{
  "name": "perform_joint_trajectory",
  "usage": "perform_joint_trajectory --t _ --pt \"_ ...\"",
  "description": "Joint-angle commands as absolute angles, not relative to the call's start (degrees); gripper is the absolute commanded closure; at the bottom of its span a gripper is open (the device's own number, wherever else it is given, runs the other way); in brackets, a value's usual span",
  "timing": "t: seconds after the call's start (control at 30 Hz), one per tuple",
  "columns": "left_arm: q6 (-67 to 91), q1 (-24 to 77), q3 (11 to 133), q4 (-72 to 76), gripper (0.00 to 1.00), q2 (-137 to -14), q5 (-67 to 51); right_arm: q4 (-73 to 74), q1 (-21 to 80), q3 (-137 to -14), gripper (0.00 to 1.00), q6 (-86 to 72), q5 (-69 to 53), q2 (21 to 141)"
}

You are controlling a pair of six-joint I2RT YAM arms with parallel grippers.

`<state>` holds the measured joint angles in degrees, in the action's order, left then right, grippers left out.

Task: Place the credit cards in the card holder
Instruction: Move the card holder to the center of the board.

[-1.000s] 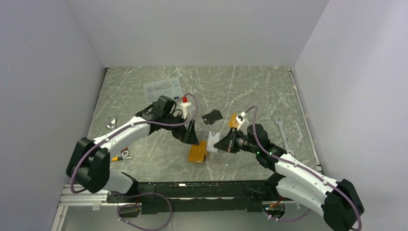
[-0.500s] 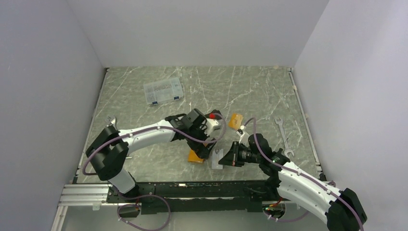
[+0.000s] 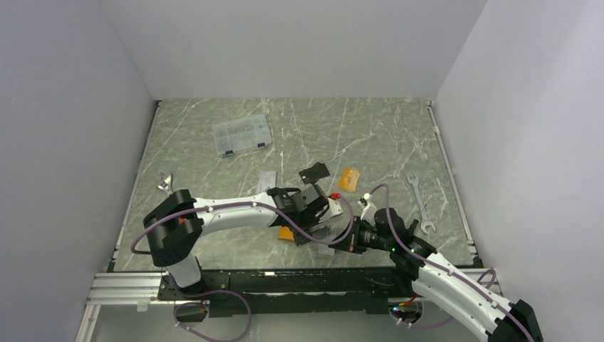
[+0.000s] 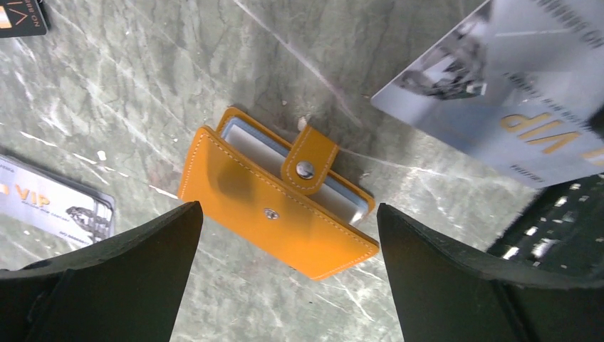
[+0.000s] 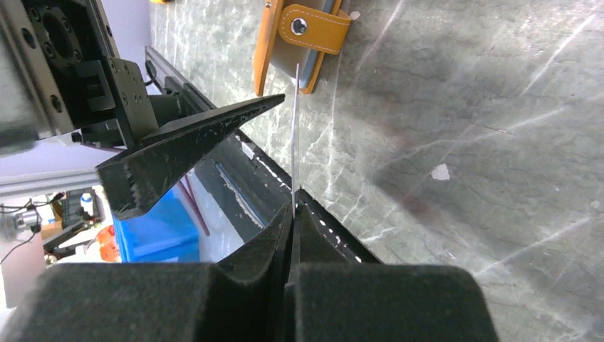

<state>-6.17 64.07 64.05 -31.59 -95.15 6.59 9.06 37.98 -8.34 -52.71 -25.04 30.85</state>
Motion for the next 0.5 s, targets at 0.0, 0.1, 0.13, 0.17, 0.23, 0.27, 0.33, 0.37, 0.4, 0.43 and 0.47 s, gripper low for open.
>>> perform_joint_trajectory --t 0.0,0.1,0.13,0.17,0.23,0.27,0.33,0.37,0.4,0.43,0.47 --pt "-8.74 64.89 66.49 -32.46 0.01 -97.0 12.74 10.87 38.14 -7.37 1.0 -54.24 -22.98 27.88" --pt "-9.19 65.21 67.02 -33.37 0.01 -97.64 13.61 11.15 38.14 -6.4 1.0 -54.61 -22.48 26.59" --pt "-9.15 65.21 67.12 -33.67 0.01 -97.5 13.82 11.13 38.14 -6.03 1.0 -54.81 -22.38 26.03" --pt "-9.39 65.21 67.17 -33.93 0.01 -97.15 13.72 11.09 38.18 -5.6 1.0 -55.09 -22.22 25.51" --pt "-9.57 65.21 67.07 -34.42 0.0 -96.11 13.39 10.99 38.15 -5.07 1.0 -55.49 -21.92 24.67" --pt "-9.66 65.15 67.18 -34.78 0.01 -95.53 13.34 10.96 38.07 -5.04 1.0 -55.54 -21.73 24.42" --pt "-9.55 64.43 67.21 -35.55 0.01 -94.49 13.0 10.8 38.14 -5.15 1.0 -55.35 -21.55 24.53" --pt "-9.43 63.56 66.97 -35.59 0.01 -93.89 12.43 10.74 38.14 -5.37 1.0 -55.23 -21.47 24.9" --pt "-9.41 62.82 66.77 -35.56 0.02 -93.34 12.25 10.54 38.14 -5.48 1.0 -55.13 -21.59 25.35" --pt "-9.4 62.03 66.64 -35.66 0.03 -92.94 12.1 10.26 38.07 -5.67 1.0 -54.99 -21.54 25.8" --pt "-9.25 61.14 66.57 -35.93 0.05 -92.64 11.77 10.05 38.12 -5.87 1.0 -54.94 -21.53 26.25"
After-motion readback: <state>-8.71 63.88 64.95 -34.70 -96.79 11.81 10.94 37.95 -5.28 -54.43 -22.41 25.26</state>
